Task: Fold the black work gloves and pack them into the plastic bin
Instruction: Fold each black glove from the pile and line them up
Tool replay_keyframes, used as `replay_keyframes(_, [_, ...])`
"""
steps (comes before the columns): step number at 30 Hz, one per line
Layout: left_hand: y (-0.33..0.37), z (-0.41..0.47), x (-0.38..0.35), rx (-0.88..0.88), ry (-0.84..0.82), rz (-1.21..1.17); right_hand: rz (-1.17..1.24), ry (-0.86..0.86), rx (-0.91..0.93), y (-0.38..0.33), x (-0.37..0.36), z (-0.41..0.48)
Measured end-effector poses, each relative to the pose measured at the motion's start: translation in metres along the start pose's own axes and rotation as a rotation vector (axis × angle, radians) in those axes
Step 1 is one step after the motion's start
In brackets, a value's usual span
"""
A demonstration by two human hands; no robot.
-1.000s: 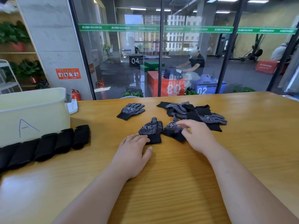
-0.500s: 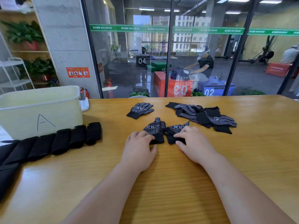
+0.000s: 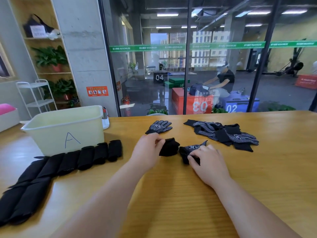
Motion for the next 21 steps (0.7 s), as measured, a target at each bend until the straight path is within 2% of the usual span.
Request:
replay_keyframes(3, [0.022,0.025,0.054,0.001,-0.111,-0.090,0.044,0.027,0.008,-0.001,0.002,-0.001])
replay_keyframes(6, [0.036,0.043,0.089,-0.031,-0.237,0.024,0.071,0.019,0.051,-0.003,0.002,-0.002])
replay_keyframes(8, [0.036,0.050,0.101,-0.034,-0.252,0.105,0.082,-0.011,0.092,-0.007,-0.001,-0.002])
replay_keyframes(10, [0.034,0.052,0.109,-0.038,-0.189,0.122,0.099,-0.036,0.131,-0.010,-0.001,-0.003])
replay_keyframes(13, [0.033,0.047,0.122,-0.077,0.033,0.145,0.156,-0.063,0.181,-0.015,0.002,-0.005])
replay_keyframes(15, [0.032,0.038,0.128,-0.166,0.216,0.196,0.196,-0.047,0.203,-0.016,0.004,-0.007])
replay_keyframes(17, [0.031,0.022,0.124,-0.269,0.321,0.218,0.218,-0.032,0.221,-0.016,0.005,-0.007])
replay_keyframes(19, [0.022,0.002,0.105,-0.355,0.268,0.207,0.214,-0.040,0.242,-0.016,0.003,-0.007])
replay_keyframes(21, [0.004,-0.021,0.067,-0.365,0.052,0.256,0.198,-0.057,0.251,-0.017,0.003,-0.007])
Point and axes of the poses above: each hand's wrist, its own z-axis towards the middle knuckle, its own x-axis out of the back of the hand, y = z × x, the point moved 5 cm from there along z, towards the middle knuckle, and after that the axes turned 3 degrees about -z, right-handed, at the moved point
